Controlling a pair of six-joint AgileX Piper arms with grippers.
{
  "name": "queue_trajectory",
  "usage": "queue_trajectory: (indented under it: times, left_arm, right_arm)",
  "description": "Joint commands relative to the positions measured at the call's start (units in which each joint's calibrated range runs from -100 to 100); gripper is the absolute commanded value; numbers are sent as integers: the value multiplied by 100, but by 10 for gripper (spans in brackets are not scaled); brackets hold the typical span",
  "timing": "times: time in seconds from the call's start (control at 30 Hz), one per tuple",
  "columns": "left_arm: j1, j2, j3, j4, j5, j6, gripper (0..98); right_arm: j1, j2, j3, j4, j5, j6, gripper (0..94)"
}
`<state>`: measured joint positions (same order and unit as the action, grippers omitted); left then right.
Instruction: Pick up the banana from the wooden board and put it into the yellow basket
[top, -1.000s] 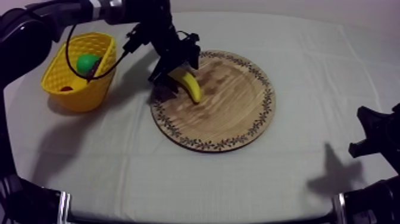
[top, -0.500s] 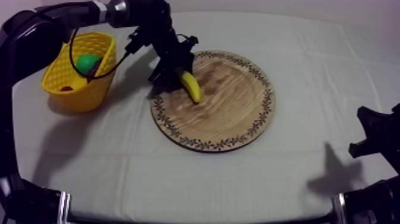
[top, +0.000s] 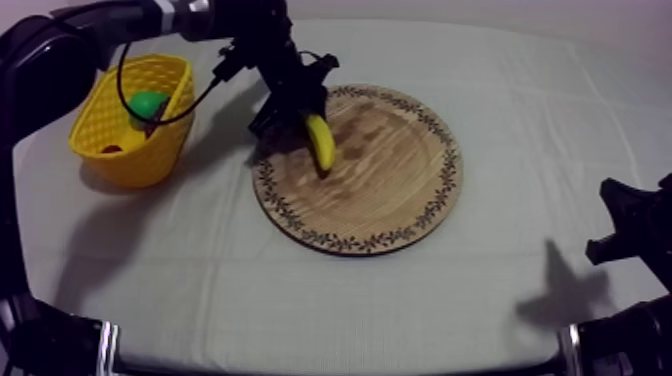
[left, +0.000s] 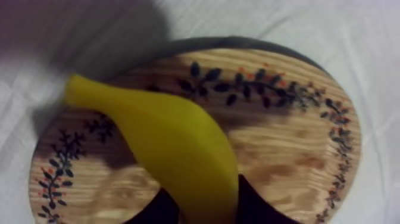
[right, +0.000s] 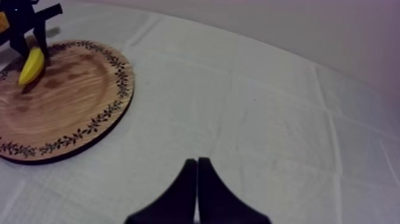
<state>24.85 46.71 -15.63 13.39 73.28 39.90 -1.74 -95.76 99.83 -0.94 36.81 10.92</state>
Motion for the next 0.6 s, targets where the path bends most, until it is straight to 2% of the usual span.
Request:
queue_trajectory:
  times: [0.0,0.4,0.57]
  left_arm:
    - [11,-167,-4,-2,21,21,147]
    - [68,-1288,-57,-76,471,171,158]
    - [75,-1681,-108,-127,655,126,165]
  right_arm:
    - [-2,0,5,-2,-3,-15,3]
    - [-2,0,5,-2,-3,-36,3]
    - [-2,0,5,-2,-3,-30,3]
